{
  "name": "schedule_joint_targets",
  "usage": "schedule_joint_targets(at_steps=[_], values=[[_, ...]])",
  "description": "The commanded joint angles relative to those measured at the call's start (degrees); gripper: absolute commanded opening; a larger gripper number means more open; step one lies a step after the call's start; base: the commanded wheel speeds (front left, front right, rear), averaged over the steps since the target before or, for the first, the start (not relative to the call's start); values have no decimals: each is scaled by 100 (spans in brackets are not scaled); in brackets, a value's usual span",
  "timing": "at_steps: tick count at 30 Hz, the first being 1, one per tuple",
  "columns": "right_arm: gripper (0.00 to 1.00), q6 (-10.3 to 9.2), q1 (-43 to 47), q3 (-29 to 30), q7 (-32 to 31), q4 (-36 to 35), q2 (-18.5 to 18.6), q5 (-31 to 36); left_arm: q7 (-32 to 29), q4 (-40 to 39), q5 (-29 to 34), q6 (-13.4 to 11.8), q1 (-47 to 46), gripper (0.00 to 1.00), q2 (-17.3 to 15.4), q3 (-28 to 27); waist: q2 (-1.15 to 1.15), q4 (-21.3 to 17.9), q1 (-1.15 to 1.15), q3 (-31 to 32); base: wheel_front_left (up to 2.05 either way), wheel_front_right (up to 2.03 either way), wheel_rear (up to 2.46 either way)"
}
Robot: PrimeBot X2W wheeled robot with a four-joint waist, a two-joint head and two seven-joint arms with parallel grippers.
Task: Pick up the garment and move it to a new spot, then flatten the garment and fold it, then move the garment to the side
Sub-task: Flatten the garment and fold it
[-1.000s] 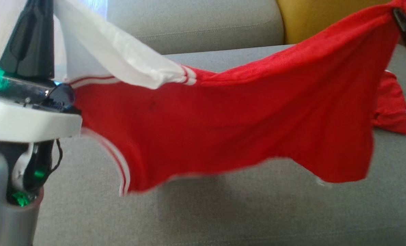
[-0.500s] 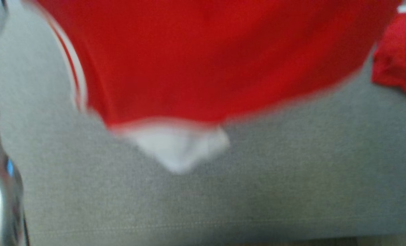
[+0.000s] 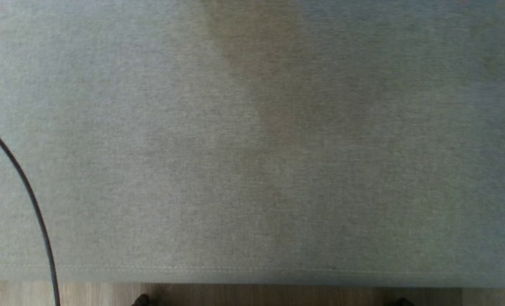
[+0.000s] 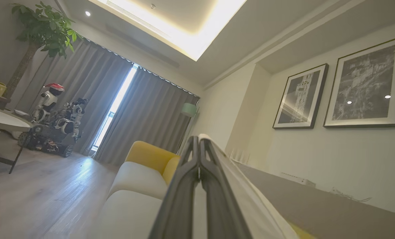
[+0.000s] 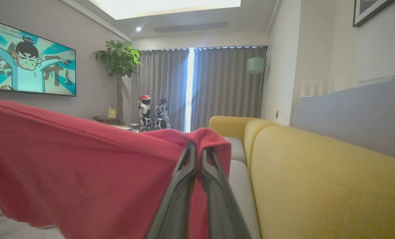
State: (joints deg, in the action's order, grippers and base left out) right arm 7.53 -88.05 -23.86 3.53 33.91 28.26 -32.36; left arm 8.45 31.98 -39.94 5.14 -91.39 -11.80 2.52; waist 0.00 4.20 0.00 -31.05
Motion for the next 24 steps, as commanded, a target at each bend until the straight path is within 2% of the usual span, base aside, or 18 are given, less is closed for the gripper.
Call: schedule_joint_targets(at_steps=[1,6,9,12,16,19,24], values=[[0,-4,165,-134,101,32,-39,-117,82,-31,43,55,96,0,-261,40,0,104,0,-57,0,0,0],[0,-4,722,-500,339,557,61,-388,299,315,-264,158,845,0,41,62,0,366,0,-16,0,0,0],[0,-4,1438,-1085,314,845,205,-632,444,565,-335,222,1860,0,217,426,0,579,0,157,0,0,0],[0,-4,1794,-1317,182,961,253,-845,492,571,-288,230,2361,0,216,751,0,639,0,279,0,0,0],[0,-4,2520,-1800,-202,963,353,-1359,563,454,-325,233,3282,0,1,1379,0,680,0,623,0,0,0],[0,-4,3008,-2073,-479,899,434,-1806,567,370,-621,234,3955,0,-213,1710,0,640,0,916,0,0,0],[0,-4,3648,-2530,-956,952,627,-2205,489,315,-1032,234,4881,0,-720,2125,0,570,0,1368,0,0,0]])
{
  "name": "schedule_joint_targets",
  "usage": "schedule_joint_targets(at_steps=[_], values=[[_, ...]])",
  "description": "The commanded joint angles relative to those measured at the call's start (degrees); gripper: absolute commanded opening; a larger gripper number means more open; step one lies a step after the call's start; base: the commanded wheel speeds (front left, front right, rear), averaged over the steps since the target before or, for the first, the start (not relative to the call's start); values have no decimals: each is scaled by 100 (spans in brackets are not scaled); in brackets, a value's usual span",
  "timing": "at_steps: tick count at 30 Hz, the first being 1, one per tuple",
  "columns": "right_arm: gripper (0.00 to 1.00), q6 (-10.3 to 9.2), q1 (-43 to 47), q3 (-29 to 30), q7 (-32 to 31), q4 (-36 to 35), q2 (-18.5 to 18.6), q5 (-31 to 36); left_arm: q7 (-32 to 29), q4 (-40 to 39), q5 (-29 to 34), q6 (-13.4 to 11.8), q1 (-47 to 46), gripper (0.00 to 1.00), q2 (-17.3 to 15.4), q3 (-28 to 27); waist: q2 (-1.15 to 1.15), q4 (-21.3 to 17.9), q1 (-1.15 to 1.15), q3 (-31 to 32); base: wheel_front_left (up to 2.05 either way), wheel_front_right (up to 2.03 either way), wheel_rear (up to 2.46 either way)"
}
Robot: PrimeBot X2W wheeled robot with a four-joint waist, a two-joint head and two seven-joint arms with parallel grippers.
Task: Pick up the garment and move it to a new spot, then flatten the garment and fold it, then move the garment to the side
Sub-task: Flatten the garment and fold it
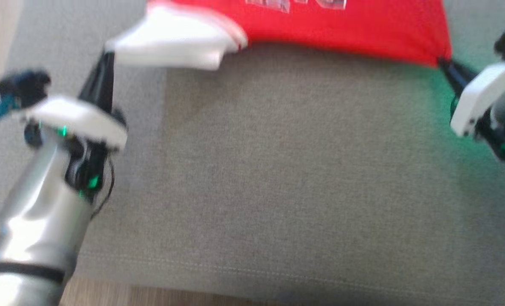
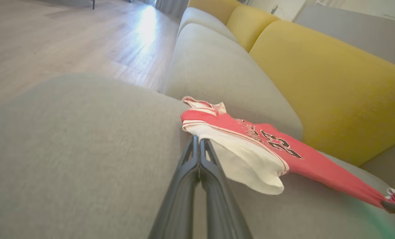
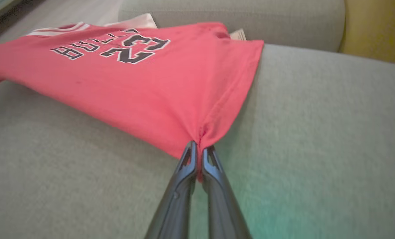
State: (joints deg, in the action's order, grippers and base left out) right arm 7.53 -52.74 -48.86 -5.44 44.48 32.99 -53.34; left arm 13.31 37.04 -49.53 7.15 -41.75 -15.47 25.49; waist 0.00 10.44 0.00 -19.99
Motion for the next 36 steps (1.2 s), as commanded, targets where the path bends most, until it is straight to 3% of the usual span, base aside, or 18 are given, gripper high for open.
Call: schedule_joint_targets(at_steps=[1,10,20,36], values=[[0,-4,218,-87,-154,-113,181,-205,-23,-215,-165,33,61,0,-443,-117,0,-67,0,337,0,0,0],[0,-4,833,-447,-741,-334,444,-919,-548,-1064,-811,33,993,0,-1358,773,0,-127,0,855,0,0,0],[0,-4,1230,-882,-1415,-789,910,-1445,-997,-1979,-1616,34,1627,0,-2255,1335,0,-175,0,1177,0,0,0],[0,-4,1650,-1423,-2261,-1324,1380,-1752,-1946,-2954,-2824,34,2352,0,-3294,1656,0,-233,0,1724,0,0,0]])
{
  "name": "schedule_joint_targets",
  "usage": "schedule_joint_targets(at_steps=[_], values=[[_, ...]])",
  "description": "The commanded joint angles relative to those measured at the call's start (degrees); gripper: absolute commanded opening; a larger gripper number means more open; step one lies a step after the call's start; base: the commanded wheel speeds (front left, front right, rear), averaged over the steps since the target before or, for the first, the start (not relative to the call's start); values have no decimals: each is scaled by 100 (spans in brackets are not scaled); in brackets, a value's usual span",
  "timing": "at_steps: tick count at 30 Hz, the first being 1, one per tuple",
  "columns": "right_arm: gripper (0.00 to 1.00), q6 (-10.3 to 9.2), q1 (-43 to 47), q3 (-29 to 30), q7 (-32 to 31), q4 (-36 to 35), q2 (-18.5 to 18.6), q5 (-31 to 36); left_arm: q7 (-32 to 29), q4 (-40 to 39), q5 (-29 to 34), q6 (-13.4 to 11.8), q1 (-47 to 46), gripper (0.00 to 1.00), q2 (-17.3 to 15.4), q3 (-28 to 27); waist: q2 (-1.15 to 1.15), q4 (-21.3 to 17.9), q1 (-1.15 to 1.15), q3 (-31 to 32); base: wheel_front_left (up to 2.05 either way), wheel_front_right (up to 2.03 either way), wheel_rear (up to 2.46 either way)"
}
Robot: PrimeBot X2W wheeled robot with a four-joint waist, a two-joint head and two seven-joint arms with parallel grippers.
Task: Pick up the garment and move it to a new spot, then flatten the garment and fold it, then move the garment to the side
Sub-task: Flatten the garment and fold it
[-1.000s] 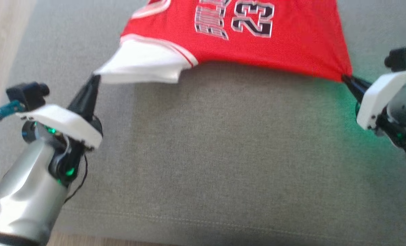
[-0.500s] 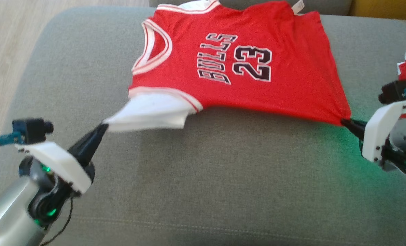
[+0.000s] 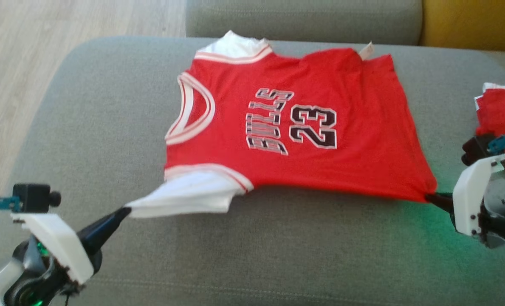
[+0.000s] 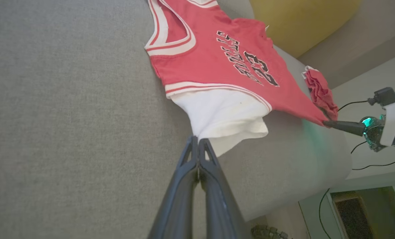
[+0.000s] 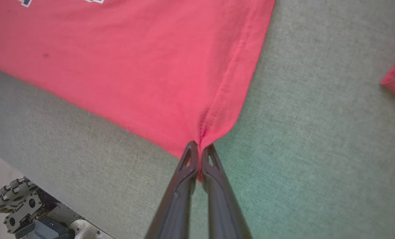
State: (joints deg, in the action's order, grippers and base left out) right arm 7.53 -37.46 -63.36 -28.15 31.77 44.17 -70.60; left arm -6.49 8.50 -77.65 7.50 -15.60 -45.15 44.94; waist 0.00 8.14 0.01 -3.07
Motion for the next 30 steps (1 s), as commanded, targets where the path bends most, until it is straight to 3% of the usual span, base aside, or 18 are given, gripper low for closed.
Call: schedule_joint_targets(at_steps=[1,22,30], values=[[0,-4,157,13,-17,-43,282,-25,19,-93,11,-1,-228,0,-381,-270,0,-3,-1,75,0,0,0],[0,-4,1140,106,-1417,-884,978,-939,-371,-704,-484,-81,484,0,-923,-117,0,-88,-1,392,0,0,0],[0,-4,1106,406,-1304,-1077,1015,-770,-369,-920,-547,-93,435,0,-992,-208,0,-91,-1,245,0,0,0]])
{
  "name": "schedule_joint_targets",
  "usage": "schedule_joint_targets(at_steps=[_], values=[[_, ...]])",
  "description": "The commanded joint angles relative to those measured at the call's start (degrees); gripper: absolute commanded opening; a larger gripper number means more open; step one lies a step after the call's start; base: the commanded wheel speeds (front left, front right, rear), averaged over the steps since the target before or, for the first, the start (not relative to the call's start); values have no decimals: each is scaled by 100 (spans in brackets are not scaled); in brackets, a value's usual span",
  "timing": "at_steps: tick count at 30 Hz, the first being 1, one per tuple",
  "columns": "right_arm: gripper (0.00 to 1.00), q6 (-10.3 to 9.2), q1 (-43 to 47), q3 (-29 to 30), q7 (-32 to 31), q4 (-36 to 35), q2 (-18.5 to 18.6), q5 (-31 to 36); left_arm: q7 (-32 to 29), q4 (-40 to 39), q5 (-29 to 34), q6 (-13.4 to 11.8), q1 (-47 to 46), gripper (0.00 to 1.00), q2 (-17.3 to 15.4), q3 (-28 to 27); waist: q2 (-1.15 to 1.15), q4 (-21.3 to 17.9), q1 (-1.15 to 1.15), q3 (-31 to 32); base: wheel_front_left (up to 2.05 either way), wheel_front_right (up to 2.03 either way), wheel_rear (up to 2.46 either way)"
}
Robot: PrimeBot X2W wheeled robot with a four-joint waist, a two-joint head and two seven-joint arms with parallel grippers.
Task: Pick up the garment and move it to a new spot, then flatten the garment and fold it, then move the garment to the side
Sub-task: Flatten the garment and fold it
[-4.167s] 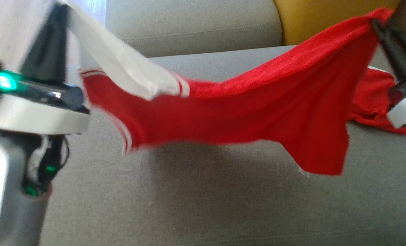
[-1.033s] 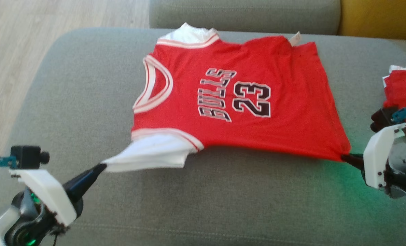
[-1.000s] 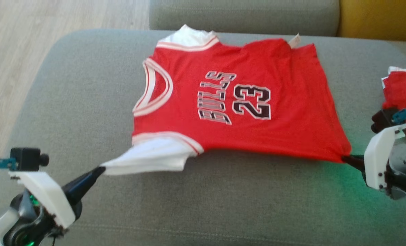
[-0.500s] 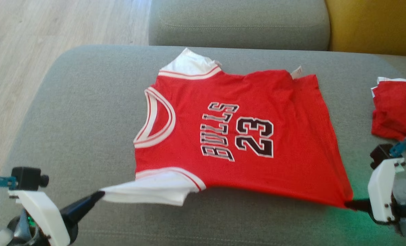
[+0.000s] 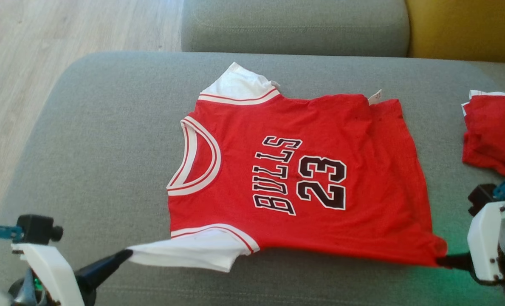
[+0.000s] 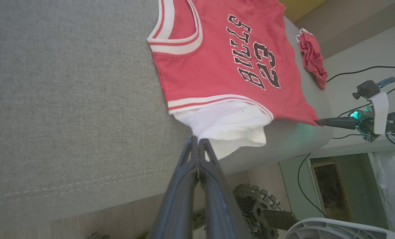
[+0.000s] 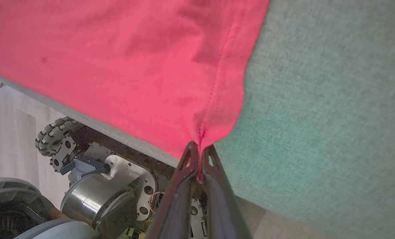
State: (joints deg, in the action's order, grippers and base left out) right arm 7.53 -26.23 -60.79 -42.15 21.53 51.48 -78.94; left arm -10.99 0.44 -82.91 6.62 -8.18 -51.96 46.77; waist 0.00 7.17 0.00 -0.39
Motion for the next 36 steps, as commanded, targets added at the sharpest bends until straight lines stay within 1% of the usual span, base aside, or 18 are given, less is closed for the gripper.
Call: schedule_joint_targets(at_steps=[1,6,12,18,22,28,31,36], values=[[0,-4,-29,197,125,-43,256,86,107,-123,-18,-9,-339,0,-309,-424,0,9,0,-31,0,0,0],[0,-4,-141,374,227,61,118,253,179,-72,168,-35,-552,0,-318,-503,0,13,0,-63,0,0,0],[0,-4,-417,634,383,226,-205,521,311,-115,347,12,-923,0,-135,-599,0,-28,0,-103,0,0,0],[0,-4,-697,818,433,305,-390,779,476,-143,732,40,-1330,0,58,-610,0,-82,0,-290,0,0,0],[0,-4,-825,880,487,366,-450,949,544,-32,889,50,-1596,0,260,-603,0,-111,0,-423,0,0,0],[0,-4,-1053,981,557,493,-622,1115,648,384,1124,55,-2032,0,654,-565,0,-212,0,-686,0,0,0],[0,-4,-1170,1010,511,582,-728,1163,628,597,1330,24,-2254,0,865,-456,0,-270,0,-837,0,0,0],[0,-4,-1400,1032,475,763,-930,1282,634,1015,1591,-94,-2621,0,1195,-359,0,-339,0,-1048,0,0,0]])
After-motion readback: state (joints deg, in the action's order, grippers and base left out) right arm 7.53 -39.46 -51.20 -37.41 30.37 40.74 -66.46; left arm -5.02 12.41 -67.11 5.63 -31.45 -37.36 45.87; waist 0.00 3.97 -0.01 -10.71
